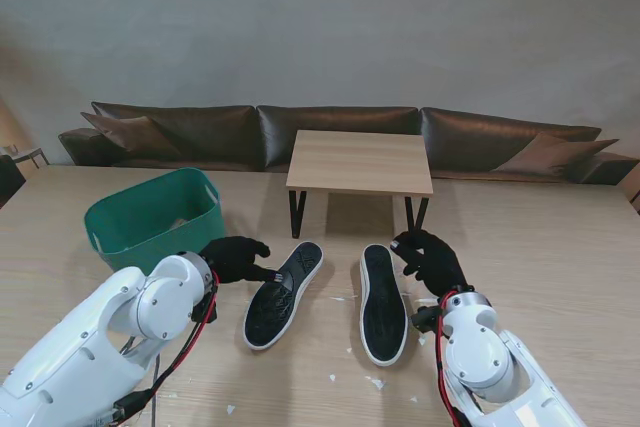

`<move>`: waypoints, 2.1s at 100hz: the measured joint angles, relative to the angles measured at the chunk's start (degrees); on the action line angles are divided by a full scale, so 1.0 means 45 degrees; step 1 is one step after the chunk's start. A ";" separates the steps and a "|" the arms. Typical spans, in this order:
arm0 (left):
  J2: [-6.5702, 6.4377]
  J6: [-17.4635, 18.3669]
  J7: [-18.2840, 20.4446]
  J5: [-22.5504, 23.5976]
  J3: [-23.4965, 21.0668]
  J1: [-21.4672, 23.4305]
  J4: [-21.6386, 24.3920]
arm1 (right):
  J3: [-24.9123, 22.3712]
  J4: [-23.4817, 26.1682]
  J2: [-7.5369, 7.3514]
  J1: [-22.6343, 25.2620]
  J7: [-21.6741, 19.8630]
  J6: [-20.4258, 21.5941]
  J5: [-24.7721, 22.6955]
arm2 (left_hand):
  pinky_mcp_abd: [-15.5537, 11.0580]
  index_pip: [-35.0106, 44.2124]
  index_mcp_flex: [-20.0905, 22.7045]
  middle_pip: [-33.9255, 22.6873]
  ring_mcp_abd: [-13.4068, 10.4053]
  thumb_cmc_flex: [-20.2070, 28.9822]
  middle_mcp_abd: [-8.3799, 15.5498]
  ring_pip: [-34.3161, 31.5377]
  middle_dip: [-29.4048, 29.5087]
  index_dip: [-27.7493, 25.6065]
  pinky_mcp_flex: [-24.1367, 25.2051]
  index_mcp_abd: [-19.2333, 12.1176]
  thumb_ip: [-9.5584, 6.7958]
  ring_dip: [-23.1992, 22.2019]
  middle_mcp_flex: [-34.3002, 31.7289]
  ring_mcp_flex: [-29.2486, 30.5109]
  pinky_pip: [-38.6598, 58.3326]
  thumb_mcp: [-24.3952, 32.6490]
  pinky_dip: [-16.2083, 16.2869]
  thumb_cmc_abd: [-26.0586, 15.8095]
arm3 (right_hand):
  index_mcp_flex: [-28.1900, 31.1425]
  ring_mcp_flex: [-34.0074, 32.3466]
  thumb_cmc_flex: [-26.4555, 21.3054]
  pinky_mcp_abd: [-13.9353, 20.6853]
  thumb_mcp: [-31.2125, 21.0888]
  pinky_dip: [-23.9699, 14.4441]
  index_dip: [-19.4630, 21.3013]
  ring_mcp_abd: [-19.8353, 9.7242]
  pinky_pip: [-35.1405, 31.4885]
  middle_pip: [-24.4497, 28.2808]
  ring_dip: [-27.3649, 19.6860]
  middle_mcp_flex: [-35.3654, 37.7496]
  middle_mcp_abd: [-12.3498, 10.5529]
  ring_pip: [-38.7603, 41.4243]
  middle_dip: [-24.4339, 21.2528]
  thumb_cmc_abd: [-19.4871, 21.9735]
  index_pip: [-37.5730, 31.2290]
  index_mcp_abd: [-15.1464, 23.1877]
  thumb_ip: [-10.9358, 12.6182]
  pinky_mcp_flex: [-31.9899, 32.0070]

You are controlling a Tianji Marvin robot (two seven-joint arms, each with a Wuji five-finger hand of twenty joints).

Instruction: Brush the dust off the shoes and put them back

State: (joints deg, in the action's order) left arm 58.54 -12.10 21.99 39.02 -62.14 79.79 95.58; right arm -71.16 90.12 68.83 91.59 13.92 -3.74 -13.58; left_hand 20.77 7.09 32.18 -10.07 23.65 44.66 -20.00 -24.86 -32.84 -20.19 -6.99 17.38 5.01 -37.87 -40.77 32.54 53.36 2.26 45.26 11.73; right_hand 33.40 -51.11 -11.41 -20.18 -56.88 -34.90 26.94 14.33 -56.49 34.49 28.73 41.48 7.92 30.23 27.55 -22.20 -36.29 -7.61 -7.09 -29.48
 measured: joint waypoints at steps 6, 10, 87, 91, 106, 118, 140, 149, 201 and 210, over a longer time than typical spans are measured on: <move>0.0032 -0.0216 -0.0076 -0.0109 0.0303 -0.0237 -0.0345 | -0.0131 0.0283 -0.0016 0.0164 -0.0068 -0.0045 -0.0019 | -0.0003 -0.0007 -0.0004 0.0055 0.0026 0.0014 -0.0057 -0.0150 -0.0024 0.0072 0.0000 0.0101 -0.0001 -0.0153 0.0077 0.0000 0.0260 -0.0120 0.0048 0.0000 | 0.0000 0.0000 0.0000 0.0000 0.0000 0.0000 0.0000 0.0000 0.0000 0.0000 0.0000 0.0000 0.0001 0.0000 0.0000 0.0000 0.0000 0.0000 0.0000 0.0000; 0.0063 -0.0275 -0.0153 -0.0227 0.0471 -0.0391 -0.0592 | -0.0147 0.0387 -0.0032 0.0219 -0.0086 -0.0061 -0.0039 | -0.0004 -0.0012 -0.0006 0.0023 0.0032 0.0118 -0.0079 -0.0291 -0.0069 0.0099 0.0000 0.0130 -0.0001 -0.0190 0.0078 0.0000 0.0284 -0.0158 0.0062 0.0000 | 0.0000 0.0000 0.0000 0.0000 0.0000 0.0000 0.0000 0.0000 0.0000 0.0000 0.0000 0.0000 0.0002 0.0000 0.0000 0.0000 0.0000 0.0000 0.0000 0.0000; 0.0935 -0.1647 -0.2480 -0.2626 0.3628 -0.2672 -0.3816 | -0.0372 0.0835 -0.0074 0.0518 -0.0136 -0.0183 -0.0044 | 0.0017 0.3281 0.1606 -0.1854 0.0180 -0.1776 -0.0325 -0.4305 -0.2704 -0.3495 -0.1764 0.0561 -0.0056 -0.1971 -0.1227 0.1445 0.4681 0.5136 0.1117 0.1383 | 0.0000 0.0000 0.0000 0.0000 0.0000 0.0000 0.0000 0.0000 0.0002 0.0000 0.0000 0.0000 0.0002 0.0000 0.0000 0.0000 0.0000 -0.0001 0.0000 0.0000; 0.1009 -0.1653 -0.2609 -0.2629 0.3691 -0.2699 -0.3866 | -0.0381 0.0846 -0.0074 0.0526 -0.0136 -0.0184 -0.0044 | 0.0022 0.4255 0.1606 -0.2415 0.0065 -0.1959 -0.0220 -0.4822 -0.3214 -0.4271 -0.2236 0.0725 0.0059 -0.2126 -0.1634 0.1850 0.4985 0.5829 0.1201 0.1848 | 0.0000 0.0000 0.0000 0.0000 0.0000 0.0000 0.0000 0.0000 0.0002 0.0000 0.0000 0.0000 0.0002 0.0000 0.0000 0.0000 0.0000 -0.0001 0.0000 0.0000; 0.1379 -0.1911 -0.3663 -0.3365 0.3857 -0.2699 -0.4125 | -0.0403 0.0893 -0.0078 0.0556 -0.0141 -0.0189 -0.0044 | 0.0164 0.8366 0.1374 -0.4465 -0.0260 -0.1898 0.0108 -0.6235 -0.4706 -0.6360 -0.3595 0.0840 0.0919 -0.2288 -0.2468 0.3093 0.5914 0.6877 0.1368 0.3414 | 0.0000 0.0000 0.0000 0.0000 0.0000 0.0000 0.0000 0.0000 0.0004 0.0000 0.0000 0.0000 0.0002 0.0000 0.0000 0.0000 0.0000 -0.0001 0.0000 0.0000; 0.1517 -0.2298 -0.3512 -0.3679 0.3976 -0.2741 -0.4079 | -0.0411 0.0917 -0.0084 0.0572 -0.0156 -0.0191 -0.0044 | 0.0170 1.1116 0.0503 -0.5349 -0.0649 -0.1451 0.0485 -0.6912 -0.6113 -0.6530 -0.4791 0.0848 0.1088 -0.2274 -0.3322 0.4410 0.6693 0.6476 0.1207 0.3775 | 0.0000 0.0000 0.0000 0.0000 0.0000 0.0000 0.0000 0.0000 0.0004 0.0000 0.0000 0.0000 0.0002 0.0000 0.0000 0.0000 0.0000 -0.0003 0.0000 0.0000; 0.1675 -0.1962 -0.3761 -0.3574 0.3904 -0.2608 -0.4082 | -0.0393 0.0918 -0.0087 0.0565 -0.0157 -0.0183 -0.0037 | 0.0170 1.2610 0.0978 -0.3338 -0.1665 -0.1047 0.0820 -0.5908 -0.7357 -0.6251 -0.7912 0.0832 0.1335 -0.0901 -0.5672 0.7303 0.7452 0.6861 -0.1474 0.5435 | 0.0000 0.0000 0.0000 0.0000 0.0000 0.0000 0.0000 0.0000 0.0021 0.0000 0.0000 0.0000 0.0004 0.0000 -0.0001 0.0000 0.0000 -0.0002 0.0000 0.0000; 0.1743 -0.1488 -0.4025 -0.3341 0.3478 -0.2210 -0.4020 | -0.0393 0.0914 -0.0088 0.0565 -0.0156 -0.0181 -0.0037 | 0.0167 1.2716 0.1127 -0.3108 -0.1701 -0.1043 0.0892 -0.5195 -0.7357 -0.6062 -0.8569 0.0723 0.1352 -0.0677 -0.5837 0.7608 0.7445 0.7307 -0.2131 0.5986 | 0.0000 0.0000 0.0000 0.0000 0.0000 0.0000 0.0000 0.0000 0.0023 0.0000 0.0000 0.0000 0.0004 0.0000 -0.0001 0.0000 0.0000 -0.0004 0.0000 0.0000; 0.1244 0.2283 -0.4520 -0.2461 0.0287 0.0742 -0.1950 | -0.0059 0.1369 -0.0084 0.0765 0.0613 0.0128 -0.0431 | -0.0033 1.2632 0.1287 -0.1907 -0.1022 0.0770 0.0903 -0.2173 -0.7375 -0.6092 -0.7917 0.0624 0.1758 -0.1326 -0.5628 0.7493 0.5577 0.7526 -0.2541 0.7308 | 0.0148 0.0118 -0.0001 0.0000 0.0000 0.0000 0.0000 0.0000 0.0027 0.0000 -0.0008 0.0000 0.0009 0.0000 -0.0001 0.0000 -0.0004 -0.0014 0.0000 0.0000; 0.1238 0.3698 -0.5123 -0.2502 0.0042 0.0923 -0.1959 | 0.0135 0.1543 -0.0083 0.0736 0.0590 0.0104 -0.0532 | -0.0033 1.2631 0.1384 -0.1885 -0.0969 0.0899 0.0912 -0.1719 -0.7375 -0.6214 -0.7737 0.0569 0.1763 -0.1315 -0.5556 0.7459 0.5556 0.7526 -0.2449 0.7389 | 0.0148 0.0128 -0.0001 0.0000 0.0000 0.0000 0.0000 0.0001 0.0027 0.0085 -0.0009 -0.0336 0.0012 0.0000 -0.0001 0.0000 0.0062 -0.0014 0.0000 0.0000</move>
State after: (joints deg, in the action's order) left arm 64.11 4.54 -1.06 27.76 -61.95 83.94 86.76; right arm -70.55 97.07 68.45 94.91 16.57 -3.27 -15.98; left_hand 20.62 63.93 38.41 -18.56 19.29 48.71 -15.90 -32.60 -66.02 -48.16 -41.80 19.95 12.95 -43.79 -65.77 66.10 78.36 36.13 34.24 44.98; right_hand 34.06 -50.54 -11.41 -20.18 -56.88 -34.90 26.94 14.33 -56.37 34.88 28.69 39.97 7.97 30.23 27.55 -22.20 -36.01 -7.67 -7.09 -29.48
